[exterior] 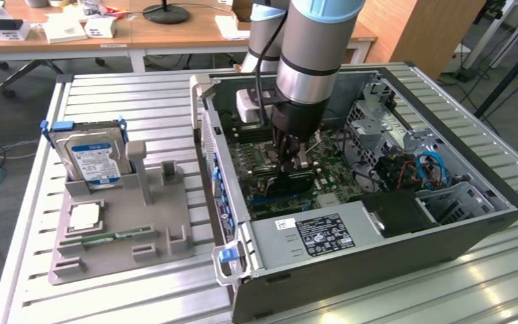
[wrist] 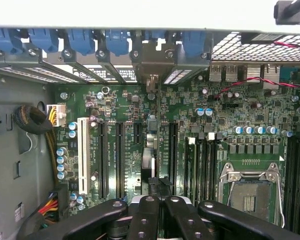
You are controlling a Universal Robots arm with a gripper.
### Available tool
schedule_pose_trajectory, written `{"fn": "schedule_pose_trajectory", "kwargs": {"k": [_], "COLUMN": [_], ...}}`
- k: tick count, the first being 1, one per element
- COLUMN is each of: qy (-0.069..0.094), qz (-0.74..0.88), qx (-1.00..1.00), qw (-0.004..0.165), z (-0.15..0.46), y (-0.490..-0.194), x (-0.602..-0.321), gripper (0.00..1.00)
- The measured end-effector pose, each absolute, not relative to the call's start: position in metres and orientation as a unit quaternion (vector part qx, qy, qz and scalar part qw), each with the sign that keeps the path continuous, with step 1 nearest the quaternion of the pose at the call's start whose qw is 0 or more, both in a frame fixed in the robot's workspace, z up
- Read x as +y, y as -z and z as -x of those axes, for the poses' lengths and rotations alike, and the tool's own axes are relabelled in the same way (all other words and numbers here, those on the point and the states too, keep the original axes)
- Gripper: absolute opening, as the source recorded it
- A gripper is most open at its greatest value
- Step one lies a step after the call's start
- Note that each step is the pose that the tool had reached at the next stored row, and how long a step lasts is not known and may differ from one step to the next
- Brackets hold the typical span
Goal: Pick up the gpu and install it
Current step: 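Press down on the gpu until it lock into place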
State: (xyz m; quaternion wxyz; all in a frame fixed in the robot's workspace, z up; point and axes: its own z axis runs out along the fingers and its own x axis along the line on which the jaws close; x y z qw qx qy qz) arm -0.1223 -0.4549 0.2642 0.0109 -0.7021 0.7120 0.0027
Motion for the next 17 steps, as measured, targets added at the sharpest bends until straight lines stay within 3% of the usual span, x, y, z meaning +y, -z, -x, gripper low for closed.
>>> {"fn": "schedule_pose_trajectory", "kwargs": {"k": [17], "qy": [-0.003], "qz": [0.702], "qx": [0.712], "qw": [0.011], "z": [0.1229], "y": [-0.2609], "x": [-0.4550], "gripper": [0.10]}}
